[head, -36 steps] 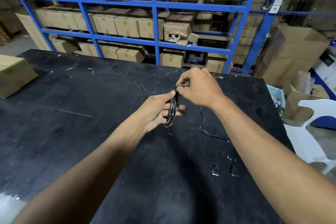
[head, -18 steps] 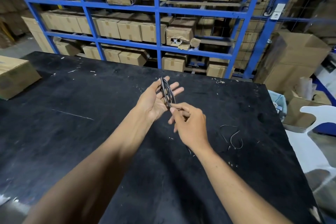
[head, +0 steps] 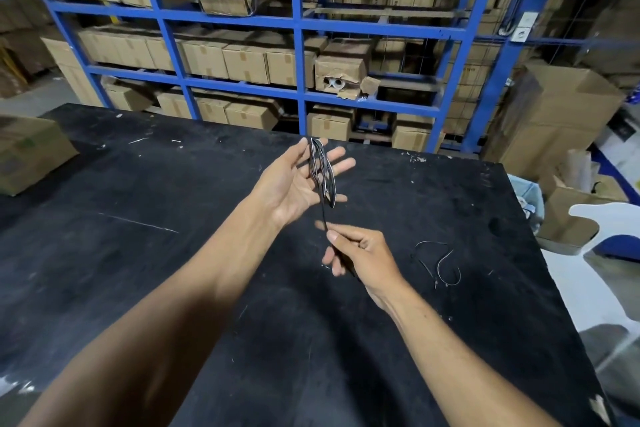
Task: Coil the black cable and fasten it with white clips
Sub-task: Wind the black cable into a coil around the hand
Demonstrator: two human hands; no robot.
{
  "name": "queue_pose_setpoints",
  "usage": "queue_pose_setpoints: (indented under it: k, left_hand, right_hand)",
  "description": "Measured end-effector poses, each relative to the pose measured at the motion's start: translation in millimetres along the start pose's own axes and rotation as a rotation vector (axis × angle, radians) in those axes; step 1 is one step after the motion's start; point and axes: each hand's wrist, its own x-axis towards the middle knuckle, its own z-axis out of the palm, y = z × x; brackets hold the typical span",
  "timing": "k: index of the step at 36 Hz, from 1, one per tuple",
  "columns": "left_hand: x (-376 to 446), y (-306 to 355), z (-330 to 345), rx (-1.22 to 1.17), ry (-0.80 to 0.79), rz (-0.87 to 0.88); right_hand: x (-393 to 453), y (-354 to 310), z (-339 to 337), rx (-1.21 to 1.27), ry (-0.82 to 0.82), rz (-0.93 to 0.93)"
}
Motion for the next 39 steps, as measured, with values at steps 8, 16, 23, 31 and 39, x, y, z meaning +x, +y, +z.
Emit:
queue_pose_setpoints:
  k: [8, 16, 23, 31, 39]
  left_hand:
    - [-18, 4, 5, 0.128, -0.226, -0.159]
    - [-32, 8, -7, 0.415, -0.365, -0.359]
    - [-38, 3, -17, 0.484, -0.332, -0.442]
    - [-22, 0, -26, 0.396, -0.195, -0.369]
    - [-1, 2, -29, 0.152, -0.031, -0.119]
  right_hand:
    - [17, 15, -25, -0.258, 0.072, 0.02]
    - [58, -57, -57, -0.988, 0.059, -0.224]
    - [85, -142, -56, -1.08, -0.076, -0.231]
    - [70, -167, -23, -1.279, -0.144, -0.261]
    - [28, -114, -2, -0.934, -0.04, -0.274]
